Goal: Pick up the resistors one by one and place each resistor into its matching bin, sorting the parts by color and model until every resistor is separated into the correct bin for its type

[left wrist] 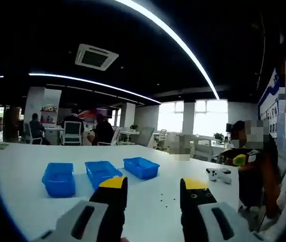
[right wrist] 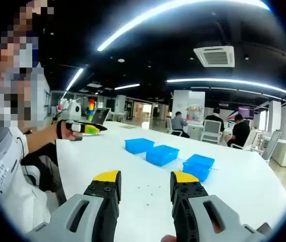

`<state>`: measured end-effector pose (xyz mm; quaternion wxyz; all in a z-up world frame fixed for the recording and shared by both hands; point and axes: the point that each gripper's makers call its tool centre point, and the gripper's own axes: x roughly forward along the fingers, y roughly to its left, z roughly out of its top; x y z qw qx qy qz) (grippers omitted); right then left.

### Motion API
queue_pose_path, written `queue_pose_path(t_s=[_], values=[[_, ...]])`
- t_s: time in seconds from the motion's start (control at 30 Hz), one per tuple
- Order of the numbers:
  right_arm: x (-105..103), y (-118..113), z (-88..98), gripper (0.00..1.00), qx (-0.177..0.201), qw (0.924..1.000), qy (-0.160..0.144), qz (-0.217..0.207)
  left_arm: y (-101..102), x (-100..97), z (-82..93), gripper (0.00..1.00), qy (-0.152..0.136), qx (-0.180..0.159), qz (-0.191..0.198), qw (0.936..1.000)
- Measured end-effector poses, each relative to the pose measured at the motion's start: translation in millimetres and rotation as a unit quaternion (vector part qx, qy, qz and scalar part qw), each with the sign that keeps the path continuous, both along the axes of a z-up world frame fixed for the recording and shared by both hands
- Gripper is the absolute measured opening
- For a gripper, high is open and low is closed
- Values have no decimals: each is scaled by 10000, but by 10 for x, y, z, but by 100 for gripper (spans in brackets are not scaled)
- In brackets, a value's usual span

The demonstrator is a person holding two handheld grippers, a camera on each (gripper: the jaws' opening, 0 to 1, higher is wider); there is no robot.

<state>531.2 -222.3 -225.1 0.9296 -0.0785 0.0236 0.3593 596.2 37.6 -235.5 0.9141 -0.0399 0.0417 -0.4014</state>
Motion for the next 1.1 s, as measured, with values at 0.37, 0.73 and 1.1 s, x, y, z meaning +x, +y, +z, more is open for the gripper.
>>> queue_pose_path(t_s=[0.37,0.73,1.1], values=[[-11,-23,19,41,11,10000,-24,-31,-146,76,-119,35,288,670,-109,9973],[-40,-46,54,41,37,10000,-63,-29,-904,137,-516,30,1052,1996,-1269,9659],[-59,-70,85,41,99,9999,-106,-38,-1321,342,-1274,30,2099,3418,-1686,9004]])
